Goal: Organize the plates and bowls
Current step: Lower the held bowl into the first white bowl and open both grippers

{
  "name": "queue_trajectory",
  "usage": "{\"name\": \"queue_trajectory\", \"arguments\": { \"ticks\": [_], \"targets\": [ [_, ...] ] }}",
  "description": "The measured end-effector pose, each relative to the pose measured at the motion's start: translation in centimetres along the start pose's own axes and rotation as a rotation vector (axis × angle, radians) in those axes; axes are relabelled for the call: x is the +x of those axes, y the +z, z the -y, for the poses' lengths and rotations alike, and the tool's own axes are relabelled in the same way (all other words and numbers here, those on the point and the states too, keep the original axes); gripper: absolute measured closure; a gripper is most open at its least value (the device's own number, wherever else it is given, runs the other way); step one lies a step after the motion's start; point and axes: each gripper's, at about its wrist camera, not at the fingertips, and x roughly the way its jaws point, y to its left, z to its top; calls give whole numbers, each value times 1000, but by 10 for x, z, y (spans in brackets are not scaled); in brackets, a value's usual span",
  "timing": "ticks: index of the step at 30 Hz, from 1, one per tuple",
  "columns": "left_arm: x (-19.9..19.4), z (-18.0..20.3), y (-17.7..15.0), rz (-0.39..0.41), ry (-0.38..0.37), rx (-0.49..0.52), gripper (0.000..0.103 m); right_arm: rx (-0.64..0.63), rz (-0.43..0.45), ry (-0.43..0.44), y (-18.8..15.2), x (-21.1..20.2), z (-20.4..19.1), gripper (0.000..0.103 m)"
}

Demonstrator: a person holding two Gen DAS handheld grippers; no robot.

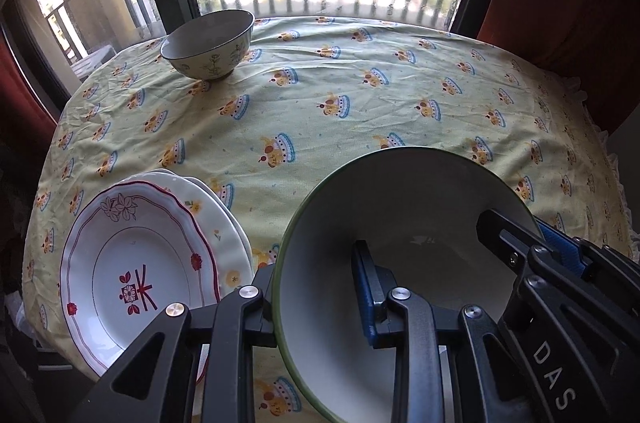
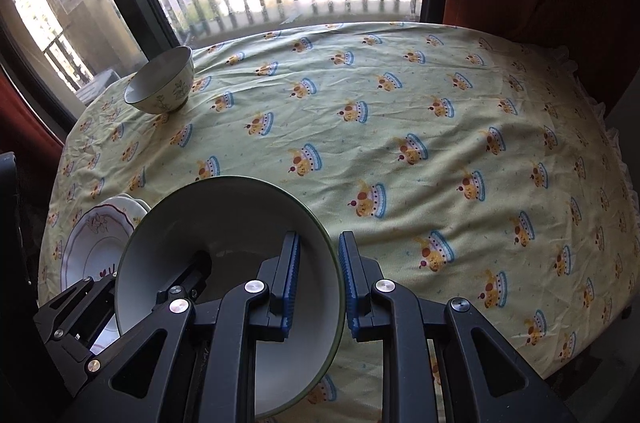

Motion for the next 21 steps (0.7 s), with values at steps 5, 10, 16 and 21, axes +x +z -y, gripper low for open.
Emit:
{"name": "queue_trajectory", "arguments": {
  "ticks": [5,10,16,21],
  "targets": [
    [4,-3,-1,-22,15,-16,76,-5,-14,20,2,5,-2,79],
    [15,-5,-6,-68,22,-28,77,-24,-38,15,-1,14,-6,79],
    [25,-2,-9,-100,-6,-17,76,-38,-33,-9,-5,19,-5,79],
    [26,2,-12,-84,24,27,76,-30,-33,-34,-9,24,-2,80]
  ]
}}
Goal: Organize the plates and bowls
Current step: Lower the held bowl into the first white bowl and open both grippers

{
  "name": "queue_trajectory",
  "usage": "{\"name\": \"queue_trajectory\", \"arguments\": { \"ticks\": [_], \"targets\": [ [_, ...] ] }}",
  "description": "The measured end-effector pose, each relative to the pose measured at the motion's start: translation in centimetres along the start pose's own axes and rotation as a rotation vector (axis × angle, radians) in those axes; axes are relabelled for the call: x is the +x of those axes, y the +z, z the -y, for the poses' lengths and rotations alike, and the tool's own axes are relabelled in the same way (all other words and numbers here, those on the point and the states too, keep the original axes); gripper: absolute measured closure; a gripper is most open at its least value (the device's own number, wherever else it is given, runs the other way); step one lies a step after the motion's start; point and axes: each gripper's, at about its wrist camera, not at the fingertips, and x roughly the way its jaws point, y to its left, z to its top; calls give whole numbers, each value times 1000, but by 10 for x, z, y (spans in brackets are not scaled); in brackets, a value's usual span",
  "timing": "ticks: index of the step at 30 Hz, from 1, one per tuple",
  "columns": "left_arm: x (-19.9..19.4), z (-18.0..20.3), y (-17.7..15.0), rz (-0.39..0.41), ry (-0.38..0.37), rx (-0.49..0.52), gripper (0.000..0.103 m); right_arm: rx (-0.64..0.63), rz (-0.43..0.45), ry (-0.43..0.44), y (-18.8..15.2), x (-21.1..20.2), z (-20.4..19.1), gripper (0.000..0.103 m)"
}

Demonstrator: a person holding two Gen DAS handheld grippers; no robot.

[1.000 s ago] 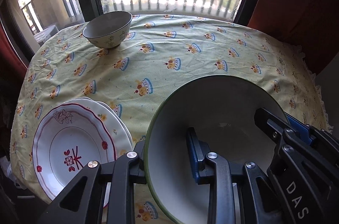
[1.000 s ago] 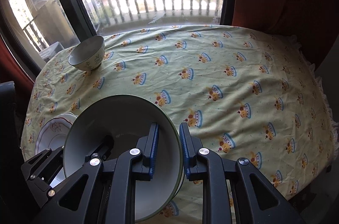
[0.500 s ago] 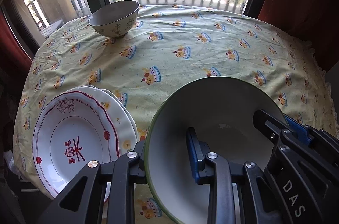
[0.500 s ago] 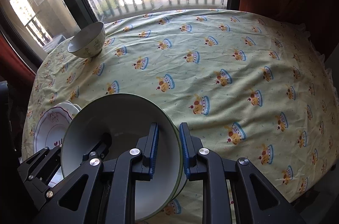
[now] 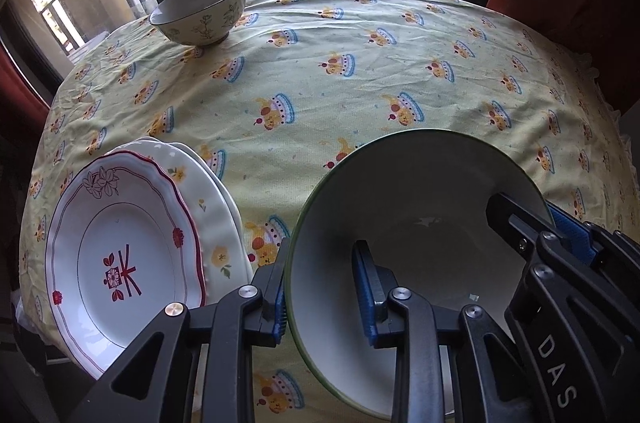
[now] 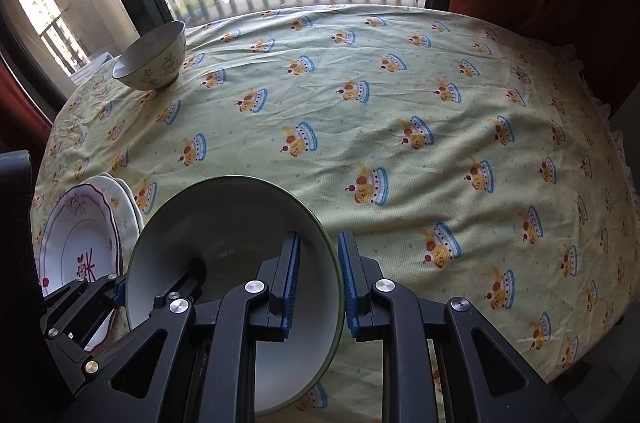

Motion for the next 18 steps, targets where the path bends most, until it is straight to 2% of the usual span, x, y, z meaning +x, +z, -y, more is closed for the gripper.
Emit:
{"name": "queue_trajectory", "arguments": {
  "ticks": [4,9,11,12,13,14,16,18],
  "targets": [
    [2,-1,0,-1,-11,7,74,8,6,-9,-2,2,-1,80],
    [2,-4,0,-24,-69,25,60,-10,-14,-38,-1,2,-6,78],
    [-2,-8,2,-20,-94,37,39,-6,-27,-32,-1,1,-8,66],
    [-5,-10,3,-12,-106,39,34,4,-26,-24,-1,-1,-9,61],
    [-8,-13,4,-3,-118,42,29,15,-20,-21,0,-4,-11,49],
    [-11,-16,6,3,-128,47,26,26,-10,-23,0,-7,-13,39],
    [-16,-22,11,8,-147,59,23,38,12,-31,3,-14,-20,33],
    [-21,-29,16,18,-165,67,23,43,22,-33,8,-20,-27,32]
  ]
}}
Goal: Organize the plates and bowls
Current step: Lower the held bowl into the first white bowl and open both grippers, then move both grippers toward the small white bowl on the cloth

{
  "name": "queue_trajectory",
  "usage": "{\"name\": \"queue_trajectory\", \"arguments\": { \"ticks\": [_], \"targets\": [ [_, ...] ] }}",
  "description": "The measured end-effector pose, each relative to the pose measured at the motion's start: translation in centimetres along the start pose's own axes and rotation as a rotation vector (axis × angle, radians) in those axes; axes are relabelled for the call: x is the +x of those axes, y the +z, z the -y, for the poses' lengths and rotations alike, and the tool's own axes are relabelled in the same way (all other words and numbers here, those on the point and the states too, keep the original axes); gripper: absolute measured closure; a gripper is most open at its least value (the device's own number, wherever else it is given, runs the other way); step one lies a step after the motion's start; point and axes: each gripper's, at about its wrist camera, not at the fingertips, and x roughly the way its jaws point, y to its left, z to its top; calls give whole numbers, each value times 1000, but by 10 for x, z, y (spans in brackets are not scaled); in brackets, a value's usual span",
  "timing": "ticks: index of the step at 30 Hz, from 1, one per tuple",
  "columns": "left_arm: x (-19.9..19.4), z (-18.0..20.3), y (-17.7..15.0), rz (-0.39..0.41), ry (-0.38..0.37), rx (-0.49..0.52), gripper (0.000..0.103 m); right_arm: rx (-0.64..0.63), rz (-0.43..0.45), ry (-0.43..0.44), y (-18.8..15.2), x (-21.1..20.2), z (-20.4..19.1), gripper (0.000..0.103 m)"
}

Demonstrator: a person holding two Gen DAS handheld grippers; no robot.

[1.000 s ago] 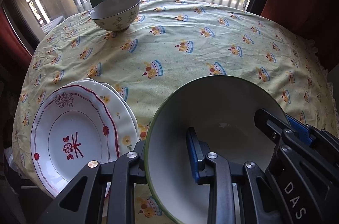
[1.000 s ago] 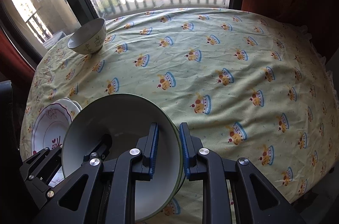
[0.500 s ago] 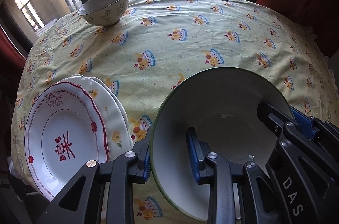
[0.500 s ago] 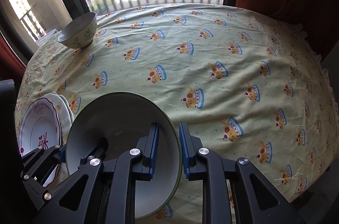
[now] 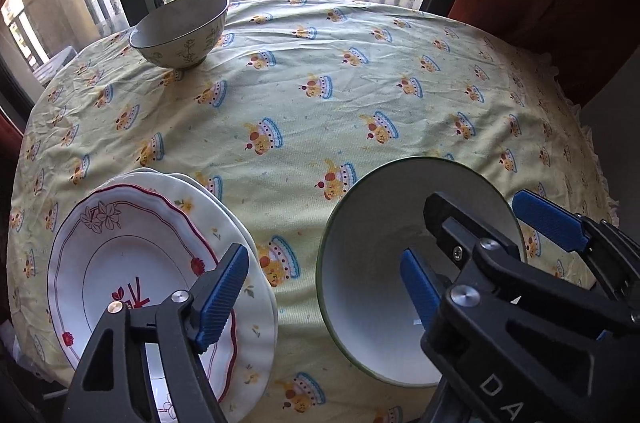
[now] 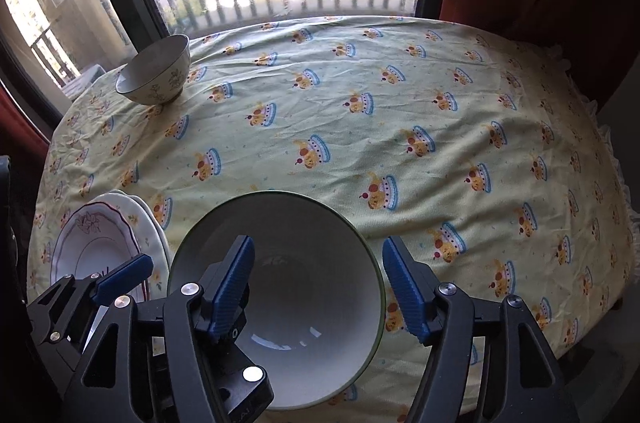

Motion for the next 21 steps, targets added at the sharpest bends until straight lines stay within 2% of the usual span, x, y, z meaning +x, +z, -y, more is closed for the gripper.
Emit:
{"name": "queue_trajectory", "arguments": {
  "ticks": [6,12,18,21],
  "targets": [
    [-24,-31,21,49,-20,25,23,22,53,-19,20,-18,-32,31],
    [-50,-73,44,145,35,38,23,28,110,-22,44,-31,-77,31],
    [-58,-111,65,173,35,48,23,22,173,-48,68,-37,-119,31],
    [-59,-124,77,198,46,41,23,21,177,-50,82,-35,-134,31]
  ]
}}
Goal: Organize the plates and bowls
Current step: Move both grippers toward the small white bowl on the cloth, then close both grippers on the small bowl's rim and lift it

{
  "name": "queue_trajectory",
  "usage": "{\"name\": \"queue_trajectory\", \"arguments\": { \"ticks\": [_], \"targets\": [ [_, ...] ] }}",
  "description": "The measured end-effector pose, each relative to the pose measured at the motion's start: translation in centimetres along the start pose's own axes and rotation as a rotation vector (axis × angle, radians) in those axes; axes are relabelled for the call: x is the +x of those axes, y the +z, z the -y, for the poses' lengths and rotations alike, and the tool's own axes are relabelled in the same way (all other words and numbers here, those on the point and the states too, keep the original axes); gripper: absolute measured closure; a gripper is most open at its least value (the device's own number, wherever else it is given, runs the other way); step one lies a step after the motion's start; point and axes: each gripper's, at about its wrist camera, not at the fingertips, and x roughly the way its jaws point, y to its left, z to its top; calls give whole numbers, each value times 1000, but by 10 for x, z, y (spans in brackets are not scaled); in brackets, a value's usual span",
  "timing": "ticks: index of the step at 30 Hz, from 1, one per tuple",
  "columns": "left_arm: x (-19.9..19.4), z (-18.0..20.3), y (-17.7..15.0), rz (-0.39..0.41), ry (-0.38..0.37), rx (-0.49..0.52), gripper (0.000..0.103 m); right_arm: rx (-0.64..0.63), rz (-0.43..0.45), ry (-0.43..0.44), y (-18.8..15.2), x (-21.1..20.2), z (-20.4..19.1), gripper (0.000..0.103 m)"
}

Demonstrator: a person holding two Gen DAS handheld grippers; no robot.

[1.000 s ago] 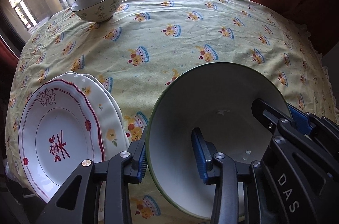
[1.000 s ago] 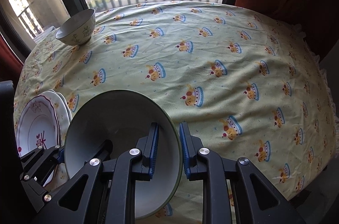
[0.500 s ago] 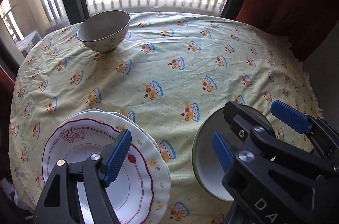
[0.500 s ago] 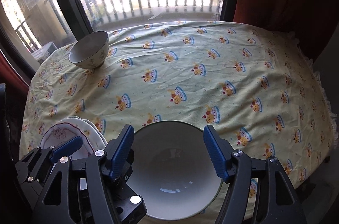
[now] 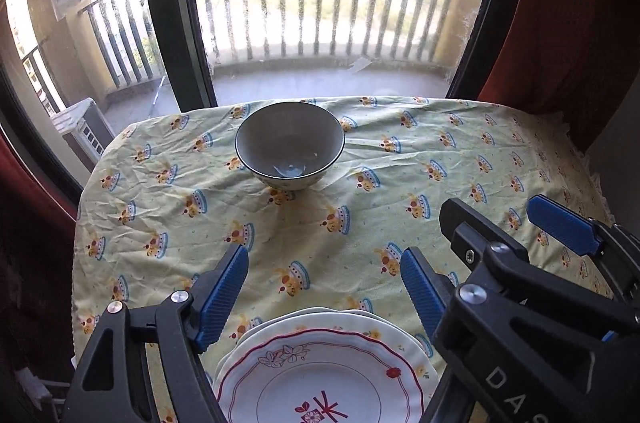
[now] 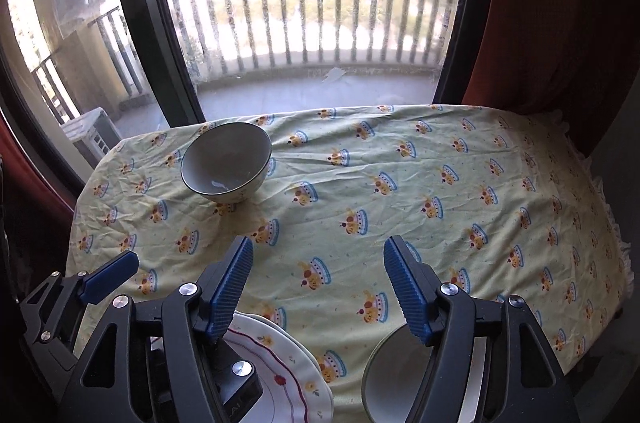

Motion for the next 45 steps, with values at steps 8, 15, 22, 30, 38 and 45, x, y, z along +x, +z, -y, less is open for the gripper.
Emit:
{"name": "queue_trajectory", "arguments": {
  "ticks": [8,15,22,30,38,45],
  "targets": [
    [18,-23,34,24,40,-47,23,-6,20,36,35,23,-21,31],
    [53,-37,62,59,143,-90,24,-70,-7,63,70,73,-34,29],
    [93,-48,82,41,208,-112,26,-94,8,42,93,118,-41,27],
    [138,-58,98,5,184,-106,34,-72,-9,38,106,165,-44,28],
    [163,-66,98,-10,189,-129,46,-50,-58,61,106,198,-49,48],
    [180,-64,96,-52,194,-124,68,-14,-101,75,100,217,-49,68]
  ]
}}
